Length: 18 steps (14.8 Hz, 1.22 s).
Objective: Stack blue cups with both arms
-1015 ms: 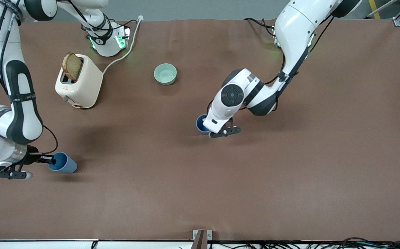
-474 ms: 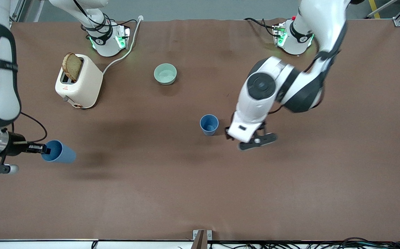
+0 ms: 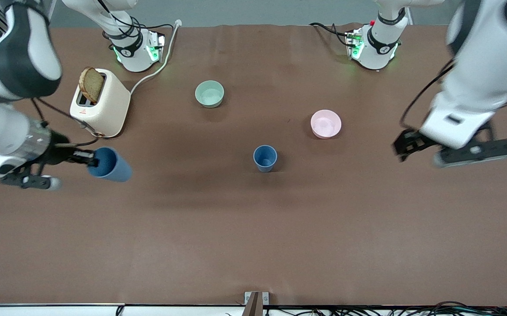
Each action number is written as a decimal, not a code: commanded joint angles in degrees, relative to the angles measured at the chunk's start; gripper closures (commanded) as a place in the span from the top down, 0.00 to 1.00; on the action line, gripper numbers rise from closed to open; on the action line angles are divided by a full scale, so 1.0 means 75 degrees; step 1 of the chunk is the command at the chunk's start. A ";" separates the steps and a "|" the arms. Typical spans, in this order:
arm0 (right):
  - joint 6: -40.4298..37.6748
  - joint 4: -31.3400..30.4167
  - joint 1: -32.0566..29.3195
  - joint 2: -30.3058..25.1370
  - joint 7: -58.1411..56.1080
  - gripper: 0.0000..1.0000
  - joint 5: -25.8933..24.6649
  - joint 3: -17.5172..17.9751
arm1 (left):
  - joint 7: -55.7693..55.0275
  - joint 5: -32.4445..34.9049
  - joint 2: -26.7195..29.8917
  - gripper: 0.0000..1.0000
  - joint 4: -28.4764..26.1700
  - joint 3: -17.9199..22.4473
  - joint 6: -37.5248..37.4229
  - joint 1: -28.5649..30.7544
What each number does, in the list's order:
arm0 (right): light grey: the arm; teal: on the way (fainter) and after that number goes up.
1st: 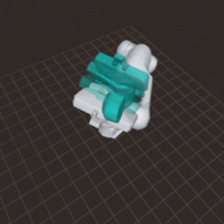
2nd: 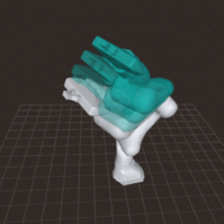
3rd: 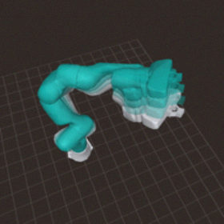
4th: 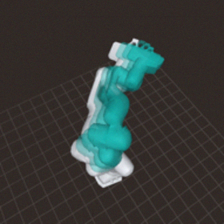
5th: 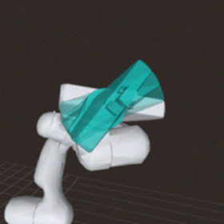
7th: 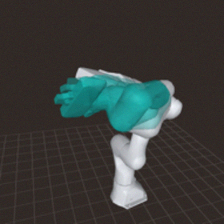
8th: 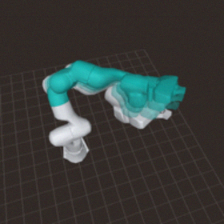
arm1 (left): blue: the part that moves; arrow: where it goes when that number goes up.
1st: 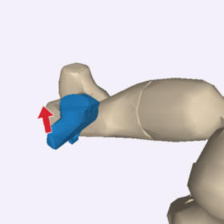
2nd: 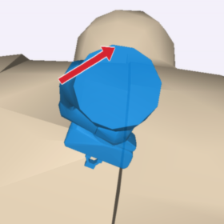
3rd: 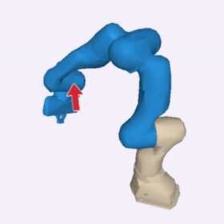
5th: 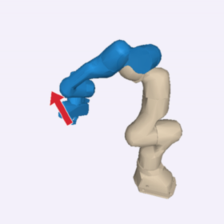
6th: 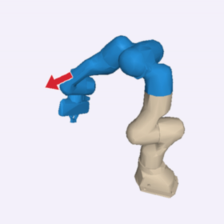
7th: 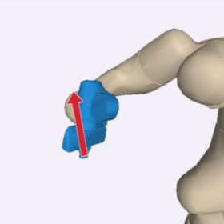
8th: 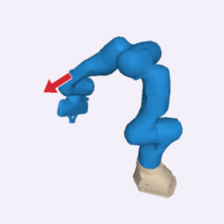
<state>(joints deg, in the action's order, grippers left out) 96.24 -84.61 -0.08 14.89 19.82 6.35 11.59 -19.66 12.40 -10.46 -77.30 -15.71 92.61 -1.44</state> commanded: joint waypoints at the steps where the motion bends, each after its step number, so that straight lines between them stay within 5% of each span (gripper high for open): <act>1: 0.0141 -0.0110 -0.0153 -0.0122 0.1489 0.01 -0.0318 0.1204 | 0.1349 -0.0454 0.0747 1.00 -0.0229 -0.0073 -0.0685 0.0564; 4: 0.0666 -0.0085 0.0010 -0.0005 0.3107 0.00 -0.0659 0.2307 | 0.1906 -0.1206 0.1217 1.00 -0.0299 -0.0003 -0.1027 0.1221; 6: 0.1217 -0.0085 0.0232 0.0427 0.4010 0.00 -0.0671 0.2788 | 0.1988 -0.1301 0.1498 1.00 -0.0497 0.0427 -0.1273 0.0979; 11: 0.2659 -0.0121 0.1251 0.1435 0.5475 0.01 -0.1091 0.2884 | 0.2129 -0.1325 0.1921 1.00 -0.1107 0.1953 -0.1239 -0.0475; 18: 0.3282 -0.0156 0.1803 0.2385 0.6123 0.01 -0.1843 0.3177 | 0.2082 -0.1278 0.1839 1.00 -0.1085 0.1943 -0.1169 -0.0500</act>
<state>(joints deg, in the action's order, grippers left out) 120.13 -86.26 13.11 31.52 63.41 -5.61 34.52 -4.56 3.10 2.86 -84.65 -1.79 83.10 -4.60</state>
